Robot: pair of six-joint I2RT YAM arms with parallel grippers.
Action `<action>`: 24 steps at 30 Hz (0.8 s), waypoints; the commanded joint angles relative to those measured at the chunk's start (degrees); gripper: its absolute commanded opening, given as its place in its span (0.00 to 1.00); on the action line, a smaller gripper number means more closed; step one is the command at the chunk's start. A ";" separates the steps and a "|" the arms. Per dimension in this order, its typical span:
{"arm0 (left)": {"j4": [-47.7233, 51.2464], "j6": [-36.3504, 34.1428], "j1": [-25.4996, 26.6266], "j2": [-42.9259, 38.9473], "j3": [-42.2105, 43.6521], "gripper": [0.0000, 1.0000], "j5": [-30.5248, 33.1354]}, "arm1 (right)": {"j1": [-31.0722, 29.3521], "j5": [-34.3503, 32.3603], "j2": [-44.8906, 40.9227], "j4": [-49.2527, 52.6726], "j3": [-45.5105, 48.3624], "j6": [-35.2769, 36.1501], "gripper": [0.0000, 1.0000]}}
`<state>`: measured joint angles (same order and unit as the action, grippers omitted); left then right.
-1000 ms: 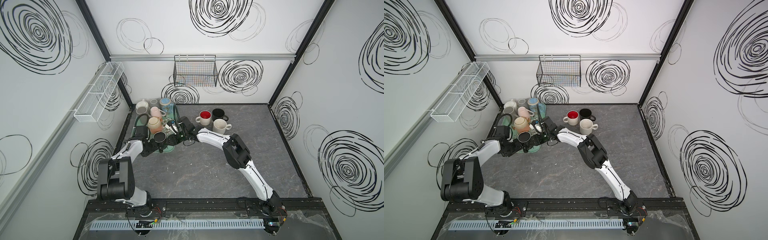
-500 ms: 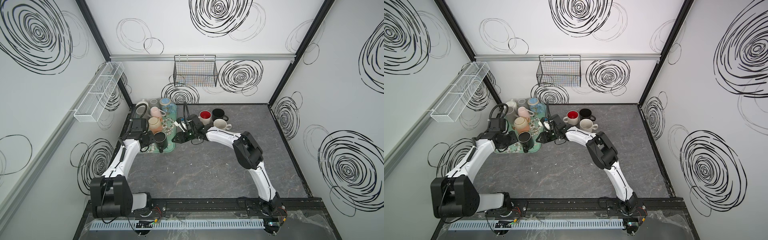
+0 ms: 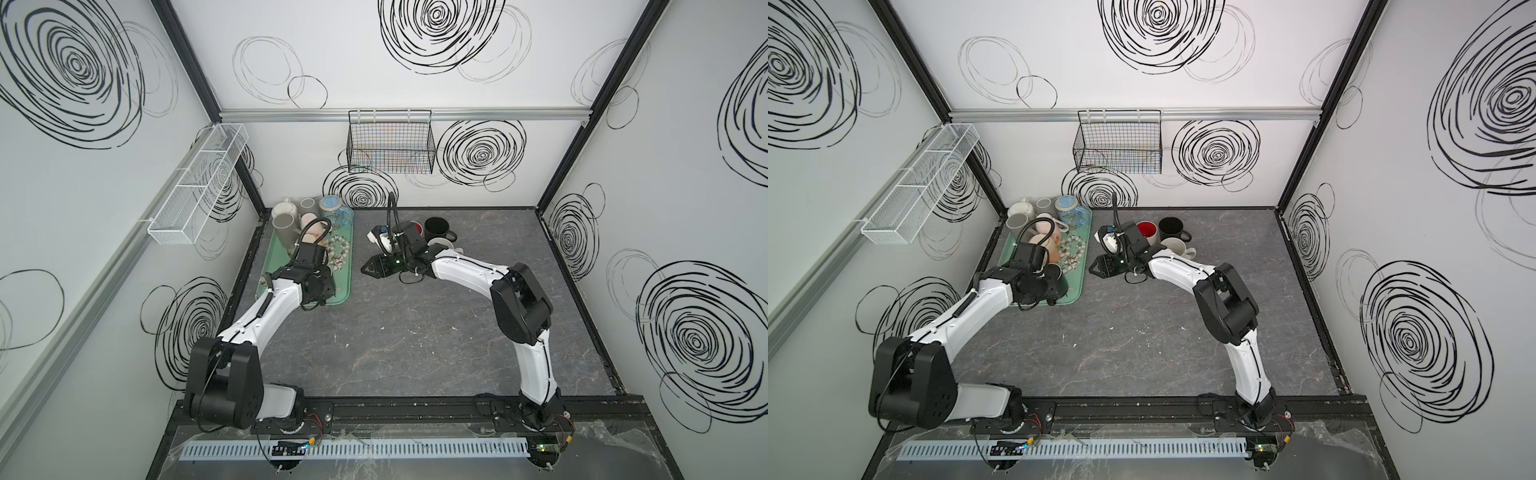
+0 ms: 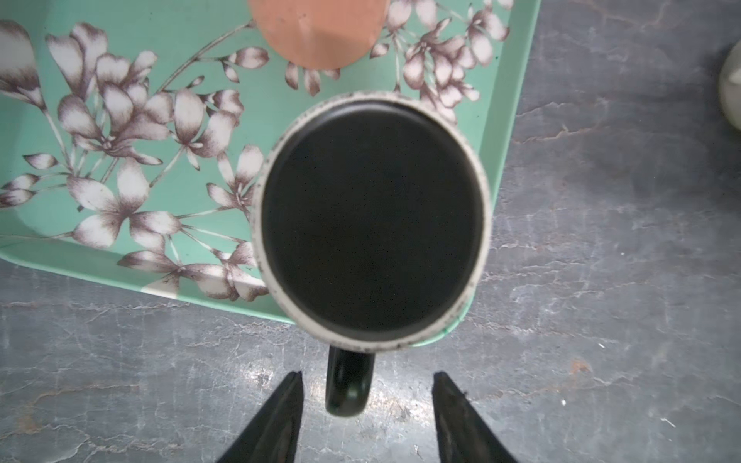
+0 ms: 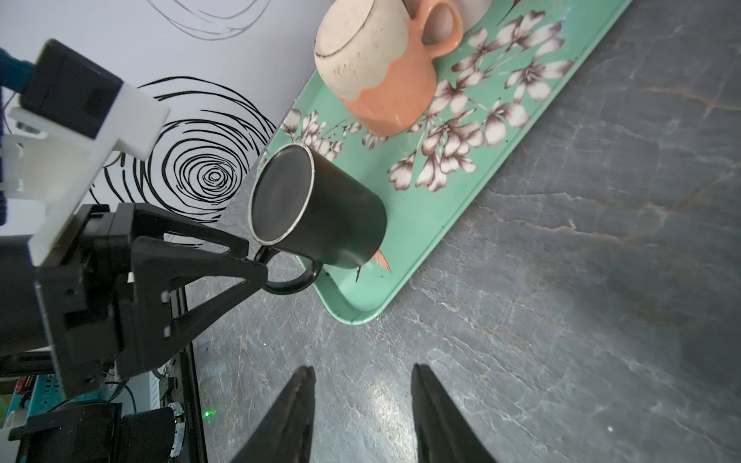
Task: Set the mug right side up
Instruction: 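Lift the black mug off the tray with left gripper while right gripper approaches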
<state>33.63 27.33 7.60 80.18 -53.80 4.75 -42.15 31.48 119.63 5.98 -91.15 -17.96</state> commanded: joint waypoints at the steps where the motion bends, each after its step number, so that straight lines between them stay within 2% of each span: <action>1: -3.02 1.06 -0.21 1.86 0.36 0.55 1.90 | -0.10 0.43 -1.81 -0.14 0.32 0.22 0.43; 6: -5.72 0.68 -0.92 4.91 0.58 0.53 2.00 | 0.13 0.22 -2.06 -0.05 0.63 0.22 0.43; 12: -7.43 1.00 -0.99 8.15 -0.32 0.42 2.80 | 0.40 -0.11 -2.40 0.08 0.71 0.28 0.43; 15: -7.25 0.57 -0.92 9.10 -0.89 0.34 3.21 | 0.60 -0.38 -2.77 -0.01 0.85 0.22 0.43; 19: -6.74 -0.16 -0.83 8.62 -1.31 0.18 3.94 | 0.84 -0.89 -3.32 -0.26 1.04 0.24 0.43; 24: -5.86 -0.99 -0.74 5.89 -2.23 0.06 4.74 | 0.89 -1.25 -4.16 -0.65 1.23 0.04 0.43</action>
<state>28.01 26.98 7.05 88.82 -53.78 7.79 -41.47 30.76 118.91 5.78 -90.50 -17.96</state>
